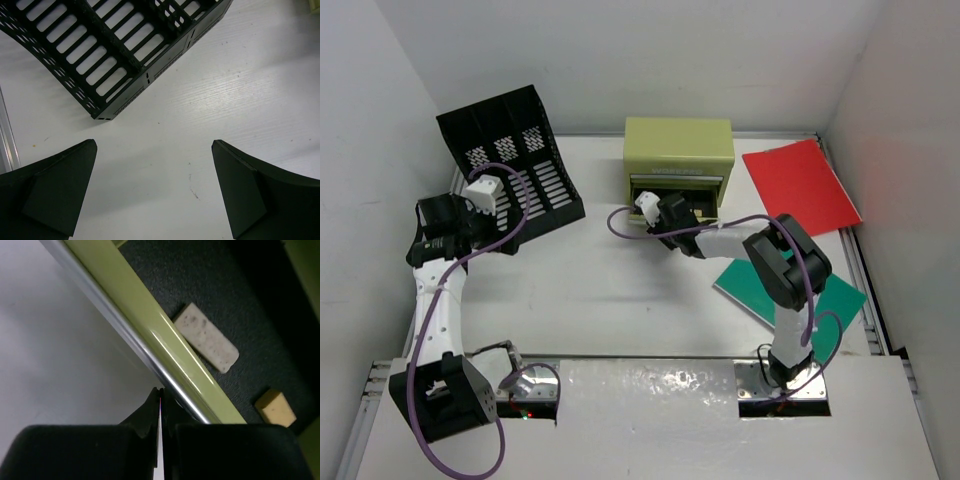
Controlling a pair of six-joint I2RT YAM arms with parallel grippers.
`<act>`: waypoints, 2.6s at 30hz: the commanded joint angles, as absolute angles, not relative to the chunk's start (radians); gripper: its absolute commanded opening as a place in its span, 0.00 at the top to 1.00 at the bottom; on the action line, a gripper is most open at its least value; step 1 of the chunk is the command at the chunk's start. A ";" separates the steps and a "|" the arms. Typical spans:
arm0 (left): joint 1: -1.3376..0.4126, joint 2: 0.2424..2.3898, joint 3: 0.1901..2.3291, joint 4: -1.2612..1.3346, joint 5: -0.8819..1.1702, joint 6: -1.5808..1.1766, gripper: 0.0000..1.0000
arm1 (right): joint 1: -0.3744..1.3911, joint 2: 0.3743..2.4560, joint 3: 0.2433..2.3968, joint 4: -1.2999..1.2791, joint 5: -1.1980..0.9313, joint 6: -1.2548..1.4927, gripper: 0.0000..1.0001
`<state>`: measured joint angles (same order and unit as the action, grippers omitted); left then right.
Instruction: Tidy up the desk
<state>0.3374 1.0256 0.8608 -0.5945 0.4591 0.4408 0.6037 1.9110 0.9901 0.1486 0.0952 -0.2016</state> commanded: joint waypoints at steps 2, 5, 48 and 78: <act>0.347 1.015 0.862 -0.560 0.468 0.451 0.00 | 0.598 1.971 1.083 0.300 0.354 -0.374 1.00; 0.347 1.022 0.856 -0.554 0.465 0.453 0.00 | 0.598 1.996 1.101 0.346 0.431 -0.457 1.00; 0.347 1.023 0.877 -0.618 0.541 0.523 0.01 | 0.603 1.419 0.870 -0.173 0.178 -0.011 0.40; -0.463 1.278 1.198 -0.742 0.400 0.558 0.08 | -0.739 0.816 0.316 -0.360 0.054 0.614 0.01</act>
<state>-0.4061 1.2911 1.1423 -0.7834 0.4156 0.5529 -0.6777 0.8433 0.3210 -0.3321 0.0471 0.5991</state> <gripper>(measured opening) 0.920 0.986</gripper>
